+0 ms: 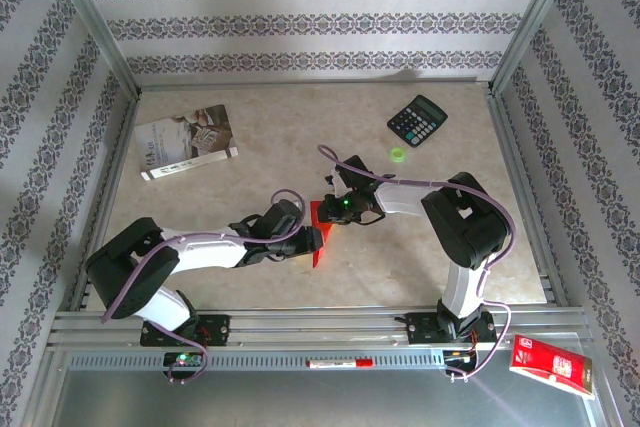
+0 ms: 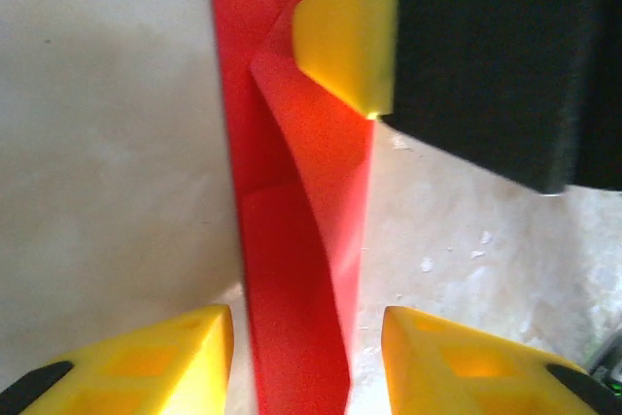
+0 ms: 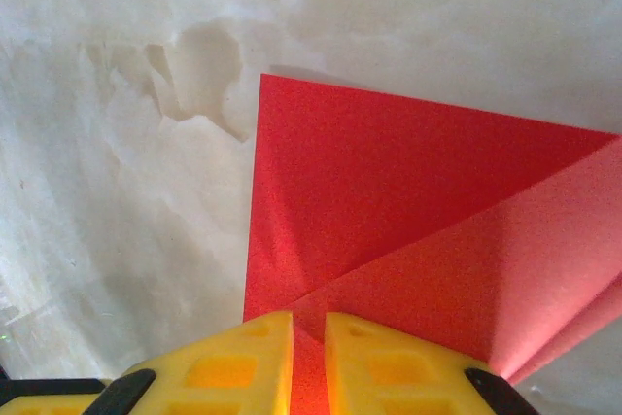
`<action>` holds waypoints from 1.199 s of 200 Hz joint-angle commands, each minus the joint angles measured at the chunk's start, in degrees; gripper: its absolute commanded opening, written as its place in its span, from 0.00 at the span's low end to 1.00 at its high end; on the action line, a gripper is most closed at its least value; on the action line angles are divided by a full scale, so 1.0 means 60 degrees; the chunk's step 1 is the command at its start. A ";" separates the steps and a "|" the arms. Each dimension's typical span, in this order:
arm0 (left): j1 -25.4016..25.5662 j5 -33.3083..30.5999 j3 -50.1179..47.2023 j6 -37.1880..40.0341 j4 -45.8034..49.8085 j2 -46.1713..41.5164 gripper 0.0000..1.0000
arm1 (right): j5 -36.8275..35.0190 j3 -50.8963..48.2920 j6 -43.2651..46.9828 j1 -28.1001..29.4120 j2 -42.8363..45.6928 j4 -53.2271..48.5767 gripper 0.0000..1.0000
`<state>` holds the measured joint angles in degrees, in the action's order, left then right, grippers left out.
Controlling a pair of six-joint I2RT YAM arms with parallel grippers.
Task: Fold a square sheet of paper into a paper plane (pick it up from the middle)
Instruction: Fold the wing for the fifth time at the center of the table.
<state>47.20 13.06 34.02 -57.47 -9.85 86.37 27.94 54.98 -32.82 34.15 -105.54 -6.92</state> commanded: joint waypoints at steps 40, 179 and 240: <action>0.0310 -0.0326 0.0581 0.0449 0.0779 0.0227 0.57 | -0.0126 -0.0115 -0.0014 -0.0001 -0.0294 -0.0147 0.17; 0.0871 -0.1773 0.1836 0.1447 0.2882 0.1011 0.51 | -0.0043 -0.0084 -0.0013 -0.0034 -0.0311 -0.0088 0.17; 0.0864 -0.1764 0.1799 0.1663 0.2923 0.0700 0.55 | -0.0043 -0.0184 -0.0037 -0.0067 -0.0282 -0.0043 0.17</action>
<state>51.81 3.14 44.84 -49.34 5.19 89.97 27.99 54.96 -32.82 34.11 -105.60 -6.57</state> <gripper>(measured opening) 0.540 0.168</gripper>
